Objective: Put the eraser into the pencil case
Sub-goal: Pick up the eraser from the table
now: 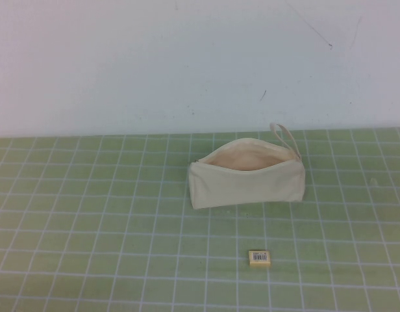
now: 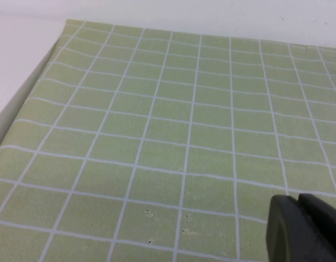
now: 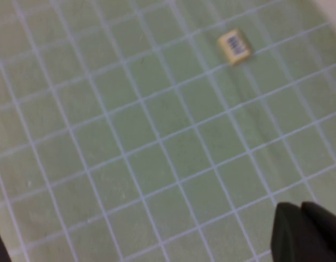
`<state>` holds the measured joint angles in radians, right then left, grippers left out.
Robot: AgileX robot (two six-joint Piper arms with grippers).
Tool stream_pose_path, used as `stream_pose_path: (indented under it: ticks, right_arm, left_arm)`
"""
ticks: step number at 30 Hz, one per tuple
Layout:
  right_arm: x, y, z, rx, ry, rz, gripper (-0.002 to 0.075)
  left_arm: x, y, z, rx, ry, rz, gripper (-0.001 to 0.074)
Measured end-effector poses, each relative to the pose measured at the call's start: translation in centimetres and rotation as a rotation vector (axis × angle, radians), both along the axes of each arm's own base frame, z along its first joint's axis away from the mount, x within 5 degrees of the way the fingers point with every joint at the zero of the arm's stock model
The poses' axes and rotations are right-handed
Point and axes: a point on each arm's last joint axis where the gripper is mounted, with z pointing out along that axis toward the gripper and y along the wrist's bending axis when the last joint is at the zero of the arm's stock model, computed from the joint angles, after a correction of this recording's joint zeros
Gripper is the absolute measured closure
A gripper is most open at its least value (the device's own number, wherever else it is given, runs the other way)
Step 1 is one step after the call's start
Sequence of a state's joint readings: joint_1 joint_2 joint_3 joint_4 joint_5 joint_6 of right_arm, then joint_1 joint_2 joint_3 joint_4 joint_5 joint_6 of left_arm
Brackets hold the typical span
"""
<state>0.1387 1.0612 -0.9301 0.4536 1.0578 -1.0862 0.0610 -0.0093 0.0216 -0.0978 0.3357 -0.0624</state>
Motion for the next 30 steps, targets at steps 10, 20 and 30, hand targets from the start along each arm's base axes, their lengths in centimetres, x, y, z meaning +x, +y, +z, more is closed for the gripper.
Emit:
stream_pose_path:
  ticks: [10,20,30]
  right_arm:
    - [6.2,7.8,-4.2,-0.268,0.122,0.234,0.0727]
    - [11.5,15.8,-9.2,-0.387,0.177,0.336,0.0700]
    - [14.1,18.1,-14.2,-0.415,0.232,0.319,0.0352]
  left_arm:
    - [0.0,0.0,0.0,0.000,0.000,0.000,0.0738]
    - [0.0,0.0,0.0,0.000,0.000,0.000,0.0738]
    - [0.0,0.0,0.0,0.000,0.000,0.000,0.0738]
